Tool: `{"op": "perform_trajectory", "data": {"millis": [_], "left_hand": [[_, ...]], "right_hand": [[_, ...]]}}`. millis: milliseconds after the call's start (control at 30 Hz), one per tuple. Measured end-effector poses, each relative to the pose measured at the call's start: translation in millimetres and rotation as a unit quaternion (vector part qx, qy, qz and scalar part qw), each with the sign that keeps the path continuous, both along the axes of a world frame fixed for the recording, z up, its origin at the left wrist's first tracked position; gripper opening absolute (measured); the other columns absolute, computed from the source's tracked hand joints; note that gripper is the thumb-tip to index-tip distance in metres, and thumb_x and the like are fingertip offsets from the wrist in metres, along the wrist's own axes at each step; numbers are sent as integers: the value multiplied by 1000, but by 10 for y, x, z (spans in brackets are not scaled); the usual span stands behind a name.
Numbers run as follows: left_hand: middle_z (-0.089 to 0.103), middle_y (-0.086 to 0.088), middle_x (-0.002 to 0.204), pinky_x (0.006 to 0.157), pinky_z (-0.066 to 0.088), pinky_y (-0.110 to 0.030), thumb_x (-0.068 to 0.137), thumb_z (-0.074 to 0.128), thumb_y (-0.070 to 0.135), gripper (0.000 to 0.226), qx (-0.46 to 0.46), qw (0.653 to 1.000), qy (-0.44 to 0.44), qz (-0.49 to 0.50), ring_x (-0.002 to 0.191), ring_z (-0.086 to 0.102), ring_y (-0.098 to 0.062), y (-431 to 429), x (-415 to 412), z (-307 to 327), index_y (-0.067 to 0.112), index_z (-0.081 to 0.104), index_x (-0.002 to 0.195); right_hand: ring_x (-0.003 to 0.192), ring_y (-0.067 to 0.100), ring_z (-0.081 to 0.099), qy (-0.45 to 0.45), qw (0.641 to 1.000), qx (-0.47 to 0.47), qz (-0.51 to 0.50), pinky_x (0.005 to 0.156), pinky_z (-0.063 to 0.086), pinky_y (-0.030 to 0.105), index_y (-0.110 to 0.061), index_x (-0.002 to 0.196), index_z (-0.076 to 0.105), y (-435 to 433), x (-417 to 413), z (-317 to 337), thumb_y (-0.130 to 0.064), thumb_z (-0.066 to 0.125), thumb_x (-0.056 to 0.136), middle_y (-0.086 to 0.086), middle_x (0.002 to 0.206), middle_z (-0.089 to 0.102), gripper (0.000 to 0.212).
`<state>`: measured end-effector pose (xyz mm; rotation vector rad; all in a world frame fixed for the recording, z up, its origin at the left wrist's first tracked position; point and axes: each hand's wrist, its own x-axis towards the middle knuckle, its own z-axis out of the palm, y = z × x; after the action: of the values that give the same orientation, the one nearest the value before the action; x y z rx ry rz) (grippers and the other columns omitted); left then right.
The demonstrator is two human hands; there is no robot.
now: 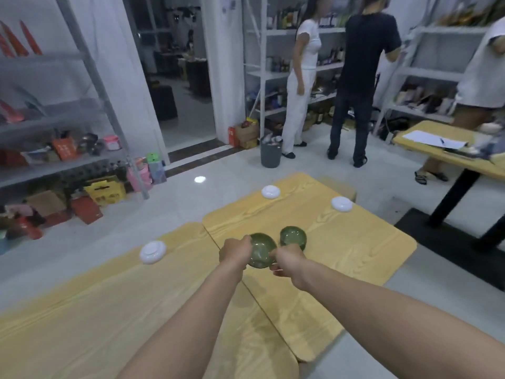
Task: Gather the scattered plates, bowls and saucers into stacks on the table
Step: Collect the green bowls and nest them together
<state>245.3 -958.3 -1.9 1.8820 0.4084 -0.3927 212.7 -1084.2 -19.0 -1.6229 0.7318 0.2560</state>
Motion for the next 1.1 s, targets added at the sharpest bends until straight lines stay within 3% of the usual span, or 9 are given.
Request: {"op": "perform_trajectory", "data": {"millis": [200,267,400,533,733,800,900,967,1100], "left_hand": [[59,-7,83,61,41,-27,94,46,36,34,27,998,16,-47,66,53,-23,-800,534,-215,6,61,94],[63,-11,87,60,40,-27,94,46,37,41,37,996,31,-68,73,61,-27,-956,701,-340,1,64,103],[67,-17,110,81,50,-34,95,45,34,41,66,990,64,-104,104,64,-34,-1182,993,-559,0,64,108],[66,-17,114,88,52,-40,90,41,22,37,92,983,78,-136,104,63,-35,-1271,1222,-797,2,67,108],[63,-19,115,94,50,-47,86,36,25,43,163,964,64,-202,107,59,-35,-1351,1398,-1244,4,68,105],[60,-19,120,97,49,-48,84,35,28,47,178,959,54,-213,112,57,-35,-1368,1393,-1172,3,67,108],[41,-14,141,103,43,-39,95,37,31,47,232,936,19,-262,129,40,-31,-1417,1401,-962,11,52,135],[31,-13,148,106,36,-38,97,40,33,52,283,903,-64,-318,135,29,-29,-1475,1413,-862,18,37,147],[-3,-12,163,115,24,-43,97,42,43,70,342,819,-175,-427,148,5,-33,-1701,1436,-703,28,9,156]], "right_hand": [[82,23,55,30,999,-41,-19,65,50,30,-5,111,62,-747,418,-179,-8,50,88,8,88,59,26],[81,22,56,48,998,-46,-19,64,49,29,-4,113,62,-894,557,-280,-8,49,87,8,90,61,29],[76,22,55,84,994,-66,-19,66,48,31,-2,111,62,-1090,812,-481,-6,47,84,10,87,60,31],[82,25,60,109,991,-69,-14,72,52,35,-4,109,62,-1183,1014,-707,-10,50,85,12,94,65,28],[87,26,60,136,985,-105,24,71,50,37,-1,105,62,-1251,1072,-793,-5,49,83,13,97,64,26],[107,30,61,144,982,-116,41,90,52,40,1,120,61,-1279,1054,-824,-5,50,85,16,116,65,37],[138,29,40,129,974,-168,82,110,38,35,-5,151,31,-1402,1027,-772,-19,54,94,12,152,37,63],[144,29,28,117,936,-290,160,115,32,37,-13,156,17,-1573,1013,-687,-38,52,96,12,159,22,74],[151,27,0,131,793,-483,345,119,11,50,-26,156,-8,-1995,995,-460,-64,40,93,9,164,-8,89]]}}
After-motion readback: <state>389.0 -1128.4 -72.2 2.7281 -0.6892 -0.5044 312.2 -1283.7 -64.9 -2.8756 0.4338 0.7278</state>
